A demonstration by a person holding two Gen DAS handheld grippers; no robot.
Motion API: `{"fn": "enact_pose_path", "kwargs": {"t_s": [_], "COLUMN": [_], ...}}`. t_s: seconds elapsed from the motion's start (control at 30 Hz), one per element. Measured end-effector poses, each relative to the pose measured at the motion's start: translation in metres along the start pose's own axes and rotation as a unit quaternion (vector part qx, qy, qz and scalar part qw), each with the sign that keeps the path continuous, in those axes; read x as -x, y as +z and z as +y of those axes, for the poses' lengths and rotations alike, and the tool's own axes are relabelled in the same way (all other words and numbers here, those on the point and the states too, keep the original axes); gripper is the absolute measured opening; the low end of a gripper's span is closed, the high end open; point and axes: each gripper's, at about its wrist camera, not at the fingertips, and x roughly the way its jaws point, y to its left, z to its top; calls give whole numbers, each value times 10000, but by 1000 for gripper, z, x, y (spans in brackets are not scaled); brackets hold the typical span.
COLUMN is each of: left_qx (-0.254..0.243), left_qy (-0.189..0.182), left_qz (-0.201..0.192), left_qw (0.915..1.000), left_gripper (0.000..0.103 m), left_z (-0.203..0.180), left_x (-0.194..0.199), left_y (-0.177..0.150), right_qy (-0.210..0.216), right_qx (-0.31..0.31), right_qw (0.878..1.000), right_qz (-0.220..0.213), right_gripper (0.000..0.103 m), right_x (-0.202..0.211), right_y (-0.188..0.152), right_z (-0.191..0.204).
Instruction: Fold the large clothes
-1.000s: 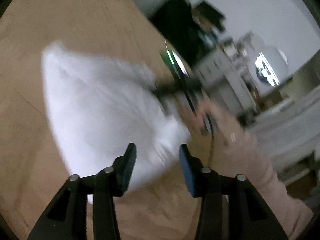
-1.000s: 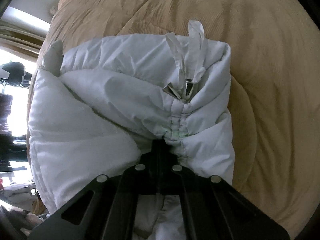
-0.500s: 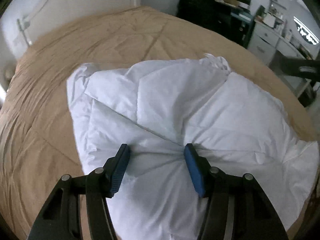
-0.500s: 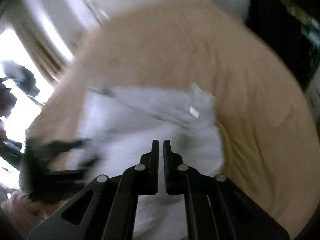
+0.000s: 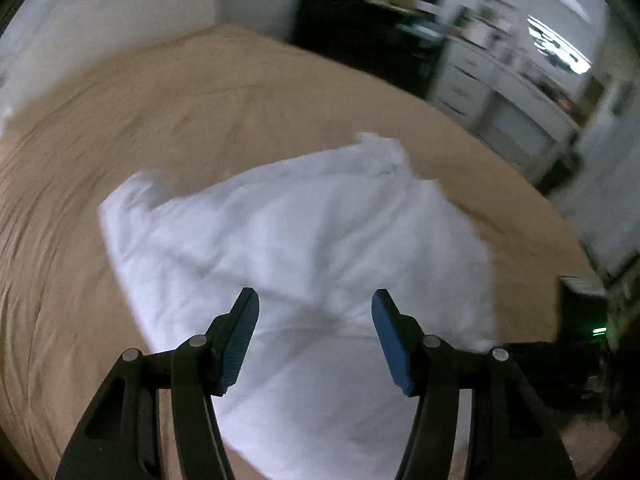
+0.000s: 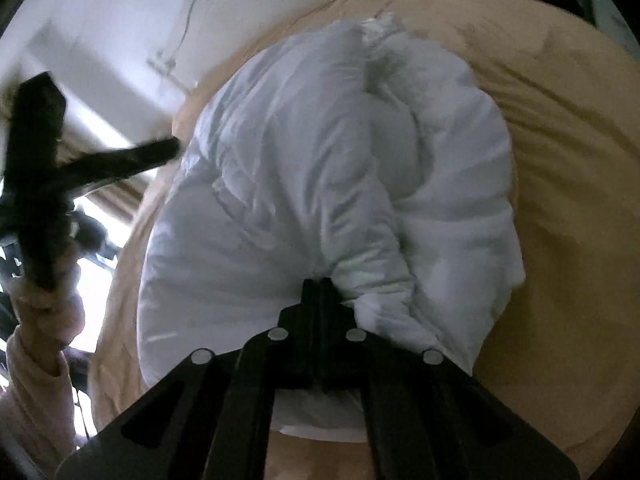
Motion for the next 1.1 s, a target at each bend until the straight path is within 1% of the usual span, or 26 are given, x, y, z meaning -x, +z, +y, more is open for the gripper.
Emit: {"fn": "enact_pose_path", "kwargs": {"t_s": [0.03,0.07,0.1,0.13,0.17,0.2,0.27,0.33,0.4,0.43,0.47,0.53,0.57,0.63,0.67,0.7,0.73,0.77,0.8,0.83,0.87,0.9,0.97,1.0,1.03,1.1], "left_qx": [-263,-528,-723,-790,-796,-798,-760,-844,-972,-976,-929,-732,-559,-432,-386,-404,-449,-481,-405,-184,3,280,748,843,868,873], "left_qy": [17,138,299,404,506,537,584,789,1076,1176,1326,1411,1511,1499,1485,1464,1444,1470,1437,1289,1068,710,203,62,75,199], "left_qz": [86,232,474,681,822,859,902,910,877,866,860,890,928,1017,1003,935,804,593,382,70,-136,-338,-658,-683,-692,-613], "left_qw": [9996,9982,9958,9937,9921,9916,9913,9891,9855,9845,9831,9833,9826,9825,9831,9840,9852,9862,9881,9915,9942,9965,9948,9941,9938,9941], "left_gripper": [66,69,69,69,75,80,84,86,89,90,93,94,94,94,93,89,84,75,75,76,77,81,84,84,84,84], "left_z": [-11,-21,-28,-31,-30,-28,-26,-30,-32,-32,-29,-20,-14,-9,-8,-8,-7,-5,0,12,22,36,59,66,69,67], "left_x": [-8,-23,-46,-66,-87,-103,-122,-135,-149,-156,-165,-178,-186,-192,-190,-181,-171,-153,-131,-100,-78,-51,-10,4,11,9], "left_y": [5,11,17,21,27,34,49,62,73,76,84,94,101,110,113,117,122,127,131,135,136,134,120,108,94,63], "right_qy": [-118,-297,-382,-431,-469,-532,-645,-672,-712,-748,-785,-860,-854,-826,-805,-766,-714,-676,-634,-615,-581,-522,-368,-322,-281,-273], "right_qx": [146,362,430,432,380,350,290,175,174,201,239,288,277,239,226,200,150,101,52,28,-48,-149,-413,-479,-538,-547], "right_qw": [9998,9989,9983,9981,9982,9979,9974,9975,9972,9969,9965,9957,9958,9961,9963,9967,9972,9976,9979,9980,9983,9985,9985,9983,9981,9981], "right_qz": [-25,-38,-45,-50,-63,-90,-142,-135,-147,-159,-165,-180,-173,-172,-171,-158,-146,-136,-127,-125,-92,-67,12,32,44,28], "right_gripper": [0,0,0,0,0,0,0,0,0,0,0,0,0,0,0,0,0,0,0,0,0,0,0,0,0,0], "right_x": [-1,-1,-1,-1,-1,-1,0,0,-1,1,0,0,0,-1,-1,1,1,6,5,3,3,5,5,5,5,5], "right_y": [-2,-3,-4,-4,-5,-7,-7,-6,-7,-13,-13,-14,-14,-14,-14,-15,-16,-15,-10,-10,-8,-7,-3,-4,-3,-3], "right_z": [5,12,15,17,16,16,12,8,9,9,11,13,12,12,11,9,10,12,5,3,1,0,-6,-8,-10,-11]}}
